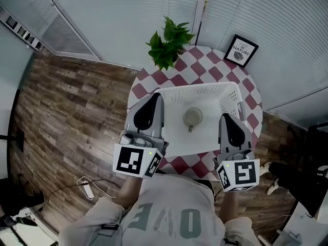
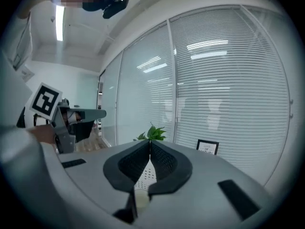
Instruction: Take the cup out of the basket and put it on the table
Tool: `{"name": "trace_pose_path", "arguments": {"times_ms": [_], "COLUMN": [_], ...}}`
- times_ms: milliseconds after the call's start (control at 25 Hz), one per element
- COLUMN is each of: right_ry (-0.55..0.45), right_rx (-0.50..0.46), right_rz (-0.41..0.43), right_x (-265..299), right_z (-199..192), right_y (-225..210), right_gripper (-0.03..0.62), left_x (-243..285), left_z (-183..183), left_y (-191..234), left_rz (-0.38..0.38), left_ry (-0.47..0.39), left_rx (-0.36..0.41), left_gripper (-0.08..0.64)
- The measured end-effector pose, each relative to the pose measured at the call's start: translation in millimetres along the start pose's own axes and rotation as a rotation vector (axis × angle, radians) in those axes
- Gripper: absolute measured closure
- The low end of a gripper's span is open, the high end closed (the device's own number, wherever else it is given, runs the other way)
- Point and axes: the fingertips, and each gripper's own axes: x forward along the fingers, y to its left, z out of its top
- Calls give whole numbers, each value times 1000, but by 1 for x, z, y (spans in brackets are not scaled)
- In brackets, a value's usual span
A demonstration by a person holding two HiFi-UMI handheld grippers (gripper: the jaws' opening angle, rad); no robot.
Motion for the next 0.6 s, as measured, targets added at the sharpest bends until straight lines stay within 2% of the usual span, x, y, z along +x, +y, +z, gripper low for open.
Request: {"name": "trace_pose_path", "arguments": {"times_ms": [120,160,200,240,320,440,600], "right_ry": [58,71,80,87,113,249,505], "right_rx": [-56,-49,-36,-29,-61,-164,-206], "right_rz": [47,84,123,157,206,335,525], "right_x": [16,22,27,34,48,68,91], "right_z": [-8,-10,-12,-14,-19,-46,-109], "right_y": [0,2,4,5,6,15,24], "right_gripper": [576,530,432,367,266,252,255], "left_x": [2,2,3,4,6,7,7], "left_z": [-4,-5,-6,-7,-7,-9,-16], "left_y": [-4,-5,-6,-7,-6,-3,3], "left_rz": [-6,-10,-14,-18,-21,-17,-12], "left_ry": [6,9,11,11,10,8,20], "left_rx": [-1,-2,-4,-8,-13,-7,-5], "left_gripper": [555,555,555,555,555,555,555]}}
